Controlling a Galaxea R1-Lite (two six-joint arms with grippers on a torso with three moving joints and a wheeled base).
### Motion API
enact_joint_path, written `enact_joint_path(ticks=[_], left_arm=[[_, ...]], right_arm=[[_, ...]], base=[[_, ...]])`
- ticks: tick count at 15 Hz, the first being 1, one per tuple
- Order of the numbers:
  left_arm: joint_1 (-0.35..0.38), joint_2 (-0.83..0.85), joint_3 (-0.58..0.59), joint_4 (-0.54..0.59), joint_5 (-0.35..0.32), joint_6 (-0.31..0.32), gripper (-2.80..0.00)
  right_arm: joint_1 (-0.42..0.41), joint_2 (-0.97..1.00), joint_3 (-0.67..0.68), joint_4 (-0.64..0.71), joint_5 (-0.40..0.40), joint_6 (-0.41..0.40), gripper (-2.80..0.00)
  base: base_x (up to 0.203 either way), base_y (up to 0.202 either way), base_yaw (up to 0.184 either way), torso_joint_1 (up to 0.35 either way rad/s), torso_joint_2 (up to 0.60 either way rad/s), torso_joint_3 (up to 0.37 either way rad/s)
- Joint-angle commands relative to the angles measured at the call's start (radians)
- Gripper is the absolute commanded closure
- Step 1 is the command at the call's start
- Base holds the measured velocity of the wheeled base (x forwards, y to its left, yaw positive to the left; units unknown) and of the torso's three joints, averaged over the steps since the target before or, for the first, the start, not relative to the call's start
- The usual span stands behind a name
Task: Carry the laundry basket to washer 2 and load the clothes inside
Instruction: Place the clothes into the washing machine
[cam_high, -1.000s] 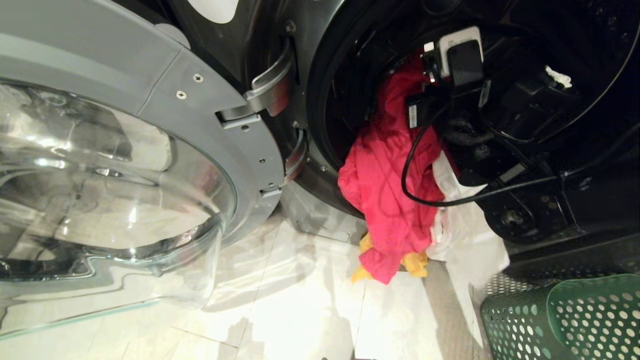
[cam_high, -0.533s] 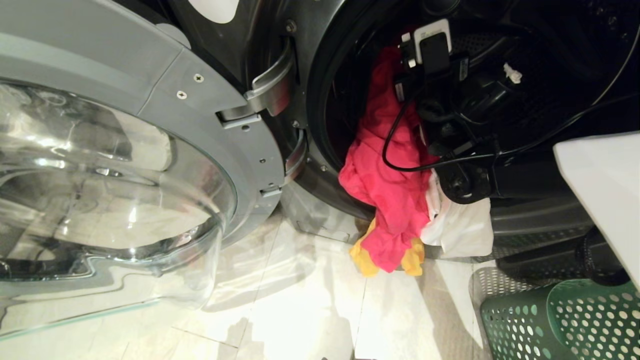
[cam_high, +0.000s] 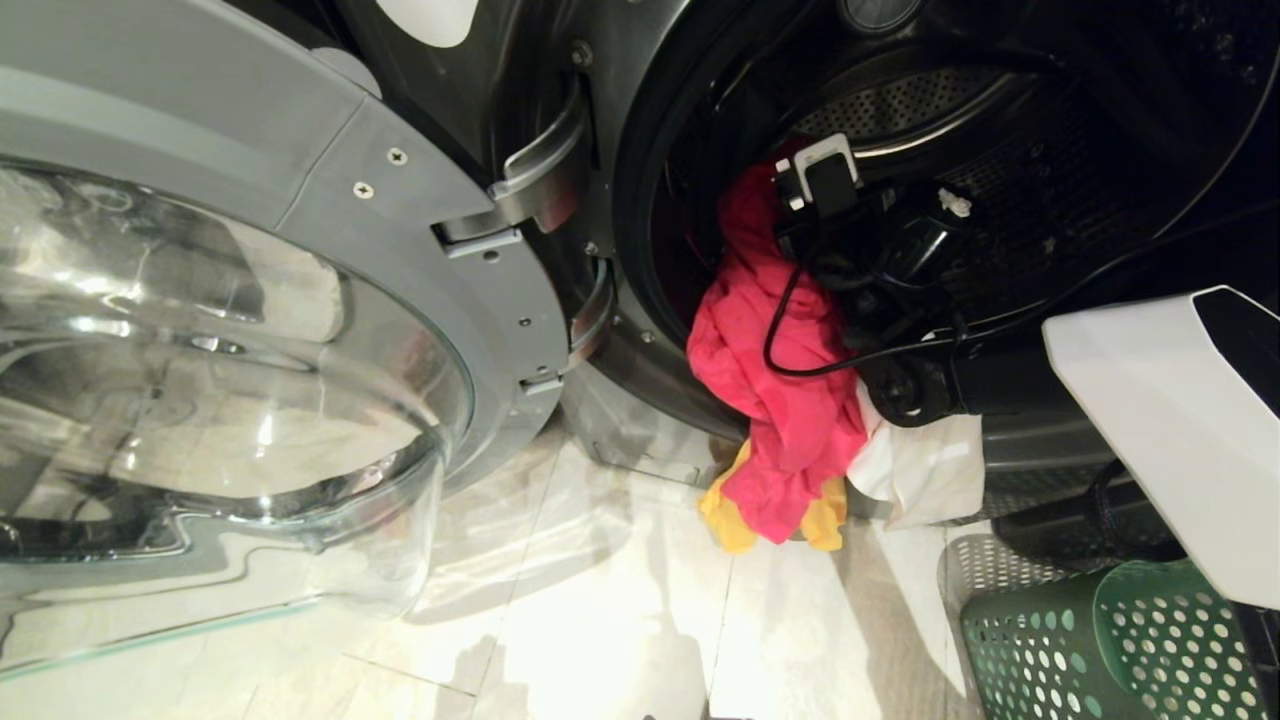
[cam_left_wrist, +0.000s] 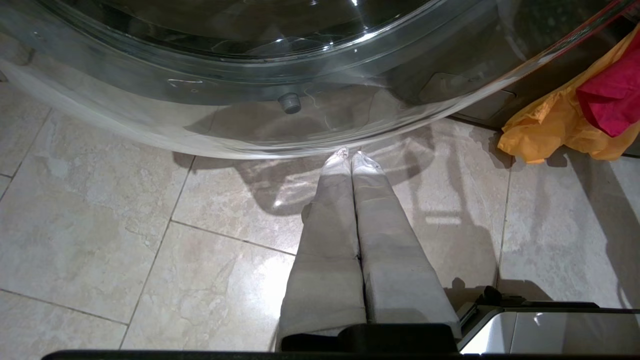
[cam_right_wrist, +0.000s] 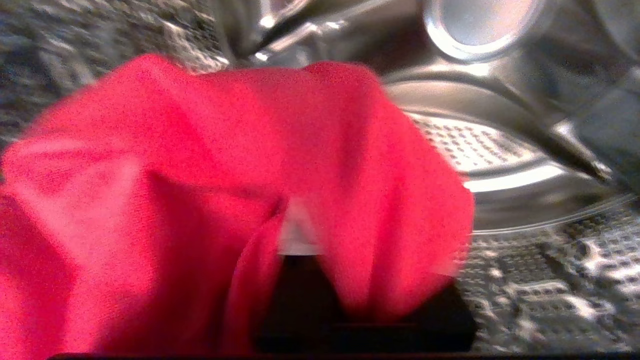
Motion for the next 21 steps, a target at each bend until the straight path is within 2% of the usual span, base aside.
enact_joint_path(ticks=[1, 3, 6, 9, 12, 14, 18, 19, 21], left_arm=[[0.000, 0.001, 0.008, -0.001, 0.000, 0.000, 0.00], [0.000, 0.001, 0.008, -0.001, 0.000, 0.000, 0.00], [0.000, 0.001, 0.008, -0.001, 0.000, 0.000, 0.00], [0.000, 0.001, 0.008, -0.001, 0.000, 0.000, 0.00], [0.000, 0.001, 0.008, -0.001, 0.000, 0.000, 0.00], [0.000, 0.001, 0.008, -0.001, 0.000, 0.000, 0.00], [0.000, 0.001, 0.008, -0.001, 0.000, 0.000, 0.00], [0.000, 0.001, 0.008, -0.001, 0.000, 0.000, 0.00], [0.000, 0.001, 0.008, -0.001, 0.000, 0.000, 0.00]], right_arm=[[0.000, -0.027, 0.019, 0.003, 0.004, 0.004, -2.80], [0.000, -0.100, 0.058, 0.050, 0.005, 0.035, -2.80], [0.001, -0.259, 0.131, 0.164, 0.000, 0.149, -2.80], [0.017, -0.441, 0.368, 0.274, 0.003, 0.246, -2.80], [0.081, -0.626, 0.660, 0.410, 0.006, 0.392, -2.80], [0.124, -0.711, 0.821, 0.455, 0.005, 0.457, -2.80], [0.173, -0.796, 1.047, 0.483, -0.001, 0.582, -2.80], [0.176, -0.800, 1.087, 0.486, -0.003, 0.624, -2.80], [0.176, -0.785, 1.137, 0.492, -0.023, 0.656, -2.80]], base=[[0.000, 0.000, 0.000, 0.000, 0.00, 0.000], [0.000, 0.000, 0.000, 0.000, 0.00, 0.000], [0.000, 0.000, 0.000, 0.000, 0.00, 0.000], [0.000, 0.000, 0.000, 0.000, 0.00, 0.000], [0.000, 0.000, 0.000, 0.000, 0.00, 0.000], [0.000, 0.000, 0.000, 0.000, 0.00, 0.000], [0.000, 0.000, 0.000, 0.000, 0.00, 0.000], [0.000, 0.000, 0.000, 0.000, 0.00, 0.000], [0.000, 0.000, 0.000, 0.000, 0.00, 0.000]])
